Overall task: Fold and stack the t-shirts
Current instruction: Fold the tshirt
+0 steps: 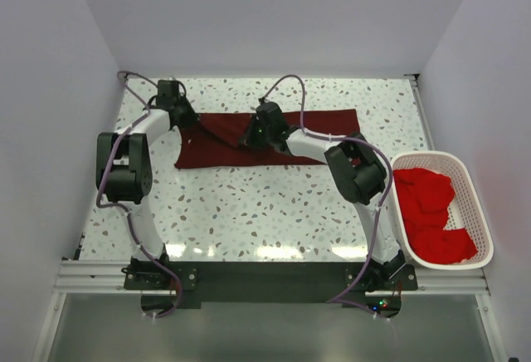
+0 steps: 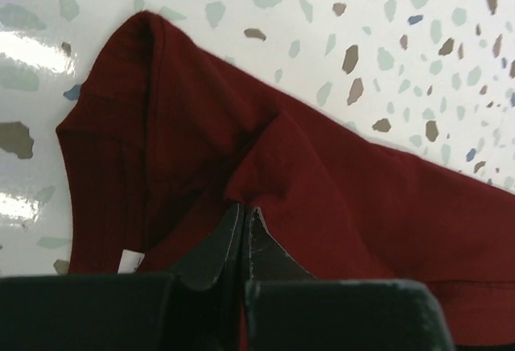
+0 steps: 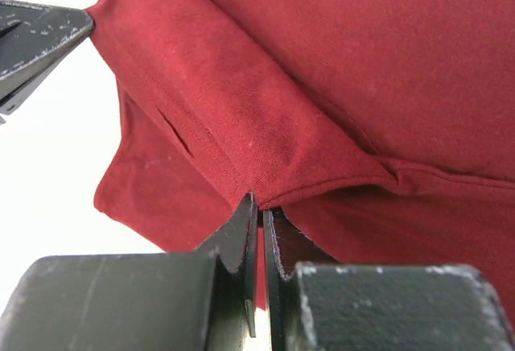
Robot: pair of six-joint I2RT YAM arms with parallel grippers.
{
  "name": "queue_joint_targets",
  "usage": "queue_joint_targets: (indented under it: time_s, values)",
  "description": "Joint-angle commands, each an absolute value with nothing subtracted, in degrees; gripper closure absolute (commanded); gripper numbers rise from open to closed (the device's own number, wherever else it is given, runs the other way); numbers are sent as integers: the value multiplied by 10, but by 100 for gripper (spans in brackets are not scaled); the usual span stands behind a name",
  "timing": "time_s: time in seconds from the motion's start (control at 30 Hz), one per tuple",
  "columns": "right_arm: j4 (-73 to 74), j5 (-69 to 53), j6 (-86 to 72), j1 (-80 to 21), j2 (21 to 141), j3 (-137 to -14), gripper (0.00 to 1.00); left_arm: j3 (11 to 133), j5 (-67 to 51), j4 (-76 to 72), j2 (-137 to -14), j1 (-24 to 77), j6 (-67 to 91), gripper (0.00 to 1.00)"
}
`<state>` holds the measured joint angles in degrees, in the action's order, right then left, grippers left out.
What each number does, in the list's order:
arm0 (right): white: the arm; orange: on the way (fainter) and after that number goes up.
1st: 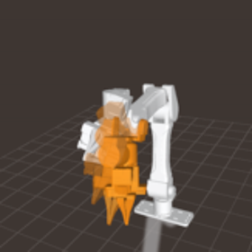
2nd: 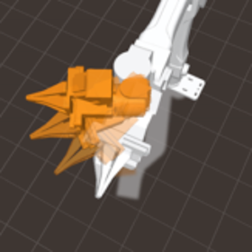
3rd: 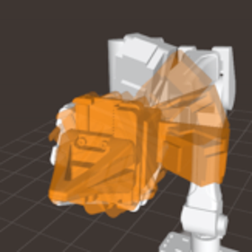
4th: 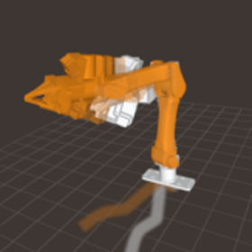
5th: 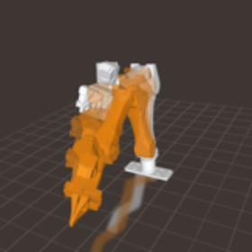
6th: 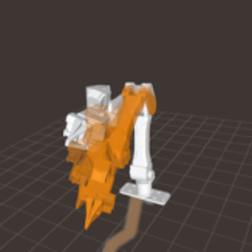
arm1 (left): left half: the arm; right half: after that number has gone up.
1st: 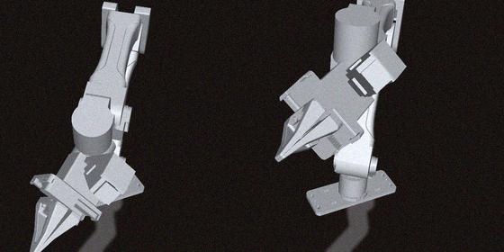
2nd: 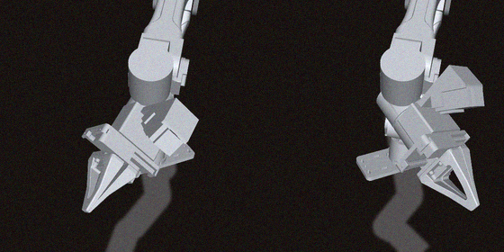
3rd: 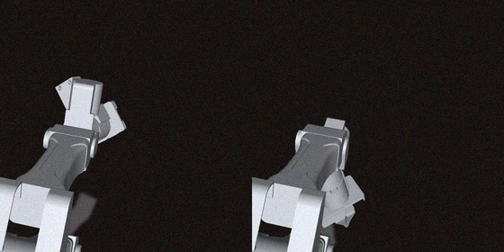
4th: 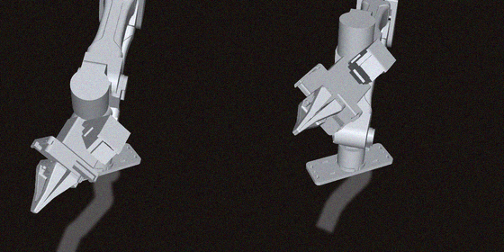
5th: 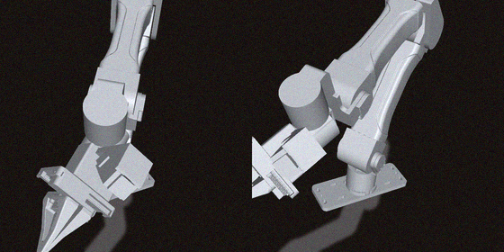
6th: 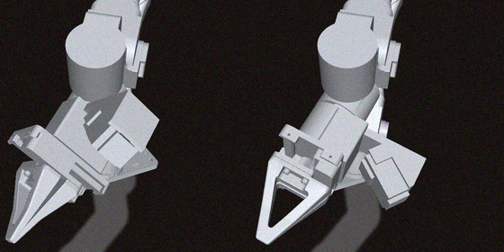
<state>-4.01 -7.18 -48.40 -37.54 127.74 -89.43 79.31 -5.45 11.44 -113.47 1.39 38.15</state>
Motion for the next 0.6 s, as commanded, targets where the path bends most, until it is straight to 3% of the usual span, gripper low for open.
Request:
queue_joint_targets:
  time_s: [0.0, 0.3, 0.4, 0.43, 0.57]
  values:
    - [-2, -79, -454, -373, 1243, -919, 100, 817, -4, 151, -1103, 25, 343, 97]
    - [41, -70, -432, -370, 1243, -920, 98, 808, 40, 179, -1101, 46, 336, 81]
    - [55, -73, -413, -370, 1231, -921, 83, 808, 40, 187, -1086, 46, 337, 76]
    - [61, -71, -404, -371, 1227, -920, 72, 809, 49, 195, -1077, 47, 339, 72]
    - [88, -33, -367, -370, 1195, -913, 57, 807, 65, 211, -1047, 47, 342, 60]
